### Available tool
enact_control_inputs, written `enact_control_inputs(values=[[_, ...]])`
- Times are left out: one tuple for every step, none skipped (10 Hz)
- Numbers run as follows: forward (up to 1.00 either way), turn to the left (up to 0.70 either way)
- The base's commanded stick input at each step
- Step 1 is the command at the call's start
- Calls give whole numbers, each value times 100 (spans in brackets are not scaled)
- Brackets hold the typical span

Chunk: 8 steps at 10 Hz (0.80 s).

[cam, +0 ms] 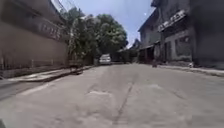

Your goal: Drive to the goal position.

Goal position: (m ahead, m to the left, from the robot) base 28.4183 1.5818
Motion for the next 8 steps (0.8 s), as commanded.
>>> enact_control_inputs(values=[[89,1],[89,1],[89,1],[89,1],[89,1],[89,1],[89,1],[89,1]])
